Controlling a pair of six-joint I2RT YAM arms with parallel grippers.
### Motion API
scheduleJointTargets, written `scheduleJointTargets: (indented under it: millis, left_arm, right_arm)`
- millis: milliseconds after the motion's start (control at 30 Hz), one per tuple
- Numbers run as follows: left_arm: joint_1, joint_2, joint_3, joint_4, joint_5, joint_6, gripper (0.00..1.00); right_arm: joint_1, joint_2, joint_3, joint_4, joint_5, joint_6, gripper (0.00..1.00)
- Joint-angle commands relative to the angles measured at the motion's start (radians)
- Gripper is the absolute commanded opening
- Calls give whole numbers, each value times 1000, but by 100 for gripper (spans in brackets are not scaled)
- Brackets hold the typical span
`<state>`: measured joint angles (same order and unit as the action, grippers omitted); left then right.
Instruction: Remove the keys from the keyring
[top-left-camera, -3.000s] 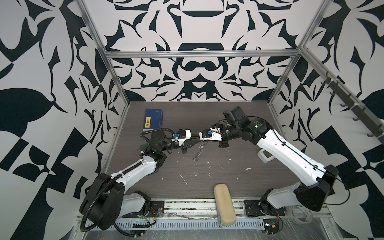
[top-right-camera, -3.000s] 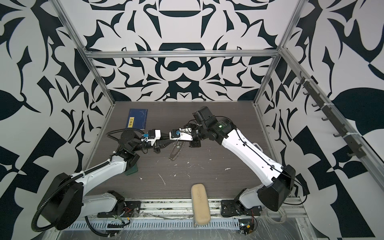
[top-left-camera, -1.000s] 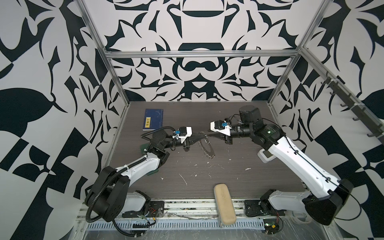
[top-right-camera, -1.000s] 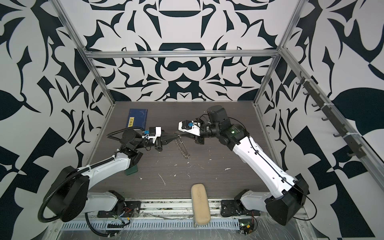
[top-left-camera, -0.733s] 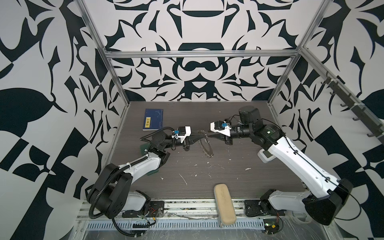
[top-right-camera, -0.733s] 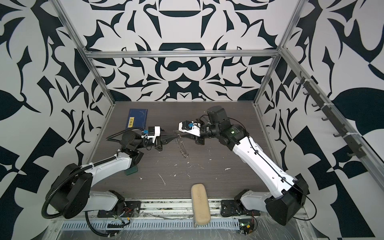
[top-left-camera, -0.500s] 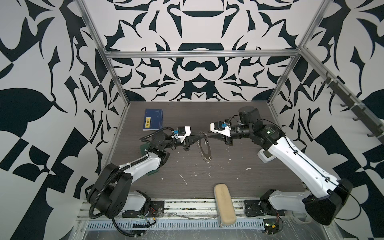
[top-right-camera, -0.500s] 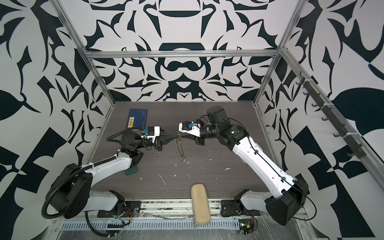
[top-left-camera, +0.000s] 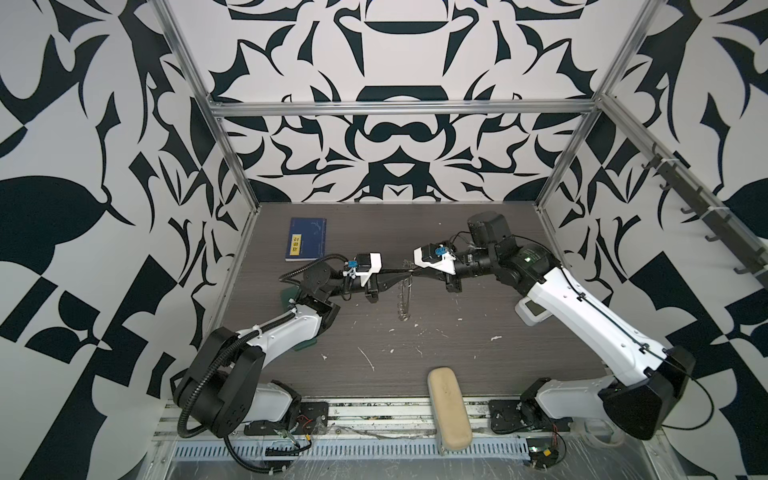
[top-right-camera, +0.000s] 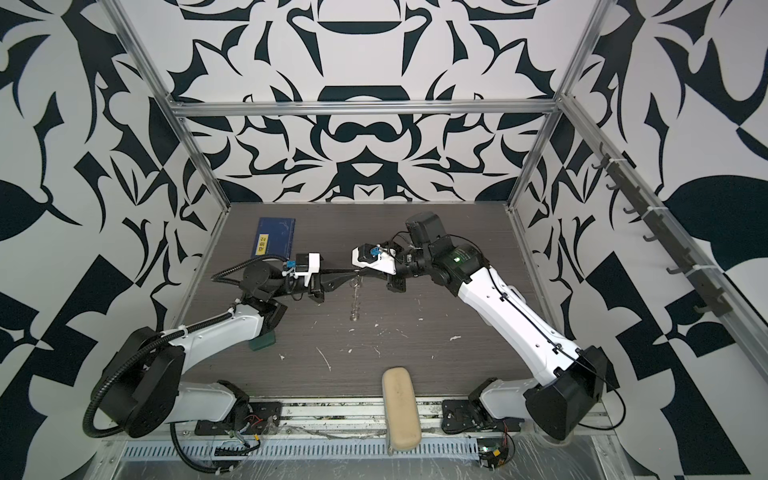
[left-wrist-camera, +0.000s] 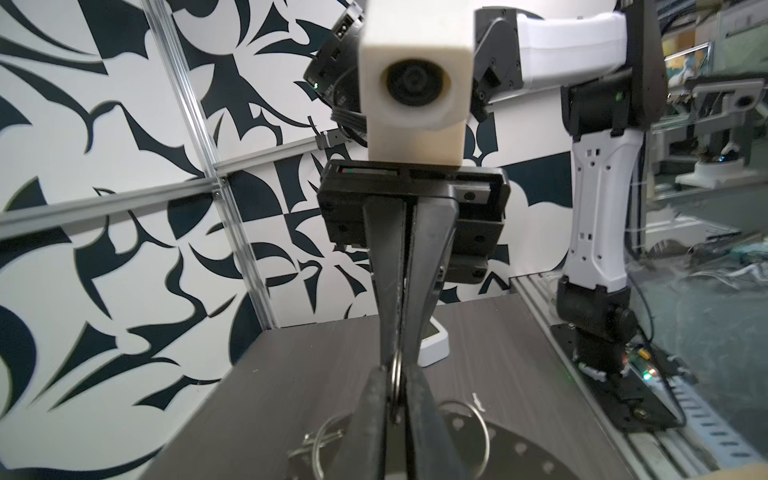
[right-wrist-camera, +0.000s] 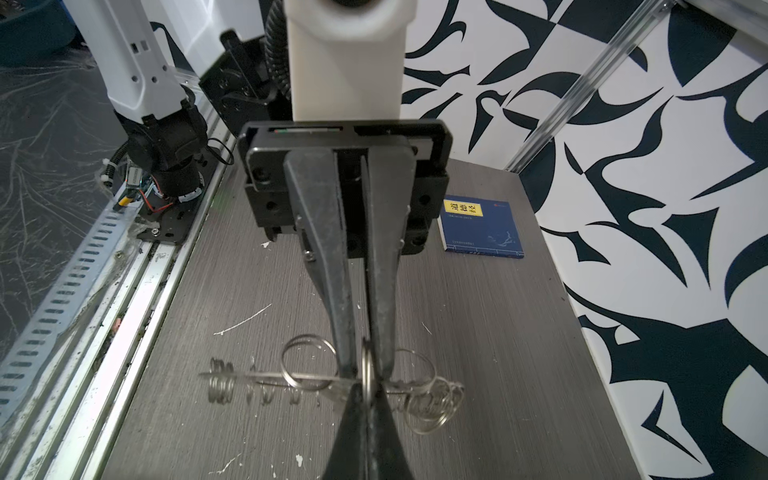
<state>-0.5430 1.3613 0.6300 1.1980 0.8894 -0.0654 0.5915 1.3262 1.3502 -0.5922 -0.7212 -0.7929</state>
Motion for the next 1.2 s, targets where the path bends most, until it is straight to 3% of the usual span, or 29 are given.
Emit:
scheduleJointTargets:
  millis: [0, 167, 400, 700, 1167]
  left_arm:
    - [13, -44, -13, -46, -21, 33, 32]
    - [17, -124, -1, -254, -30, 136, 32]
    - [20, -123, -11, -257, -33, 131, 29]
    - [23, 18, -13, -4, -13, -7, 26]
    - [25, 45, -5, 27, 6, -36, 22]
  right_arm:
    - [10, 12, 104, -112, 41, -64, 0]
    - [44, 115, 292, -386, 227, -168, 0]
    - [102, 253, 528, -604, 389, -197, 0]
    - [145, 330, 677, -693, 447, -202, 0]
    - [157, 326, 671, -689, 450, -204, 0]
